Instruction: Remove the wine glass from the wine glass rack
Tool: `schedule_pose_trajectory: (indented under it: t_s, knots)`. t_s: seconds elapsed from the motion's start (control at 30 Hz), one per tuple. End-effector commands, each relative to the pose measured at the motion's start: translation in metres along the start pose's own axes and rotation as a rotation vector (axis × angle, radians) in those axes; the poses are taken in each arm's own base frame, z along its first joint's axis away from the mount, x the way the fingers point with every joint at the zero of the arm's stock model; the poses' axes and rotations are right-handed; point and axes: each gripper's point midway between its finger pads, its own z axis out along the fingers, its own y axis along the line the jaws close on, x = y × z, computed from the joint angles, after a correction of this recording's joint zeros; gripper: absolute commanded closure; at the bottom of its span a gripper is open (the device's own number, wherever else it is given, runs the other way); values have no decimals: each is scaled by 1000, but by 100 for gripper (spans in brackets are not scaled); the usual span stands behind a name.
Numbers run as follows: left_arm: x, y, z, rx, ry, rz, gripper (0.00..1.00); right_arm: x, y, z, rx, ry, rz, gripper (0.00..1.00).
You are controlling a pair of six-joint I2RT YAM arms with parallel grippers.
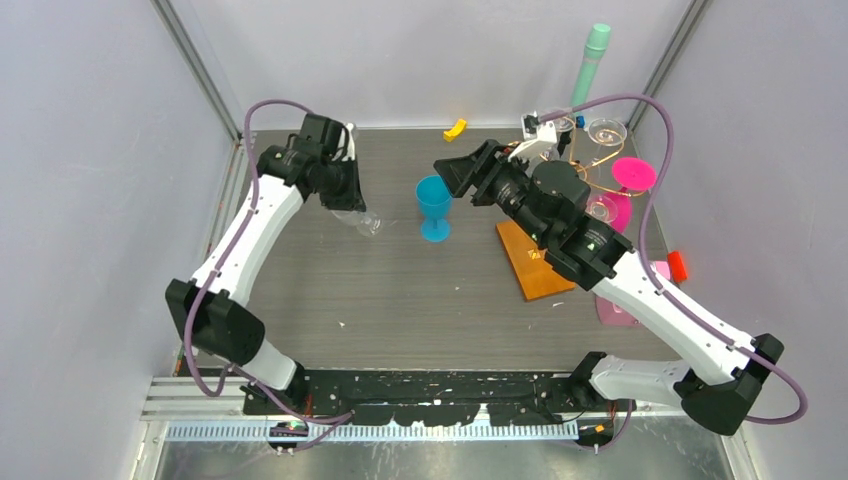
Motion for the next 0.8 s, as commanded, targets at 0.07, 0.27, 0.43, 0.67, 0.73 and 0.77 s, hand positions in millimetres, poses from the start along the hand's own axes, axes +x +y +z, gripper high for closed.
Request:
schedule_pose_trajectory:
  t_s: [0.07, 0.27, 0.43, 0.67, 0.73, 0.77]
  knots:
    - [-22, -13, 7, -61, -5, 139, 100, -11, -3, -9, 14, -42, -31, 36]
    - [-27, -26, 32, -86, 95, 189, 100, -13, -3, -18, 6, -53, -32, 36]
    - [-24, -30, 49, -93, 146, 207, 100, -20, -8, -28, 23, -84, -29, 36]
    - [-20, -33, 68, -78, 184, 180, 100, -29, -10, -39, 37, -106, -33, 36]
    - [-16, -34, 75, -73, 205, 175, 100, -30, -11, -41, 43, -103, -35, 36]
    - [-16, -34, 77, -74, 210, 173, 100, -28, -12, -42, 49, -97, -36, 36]
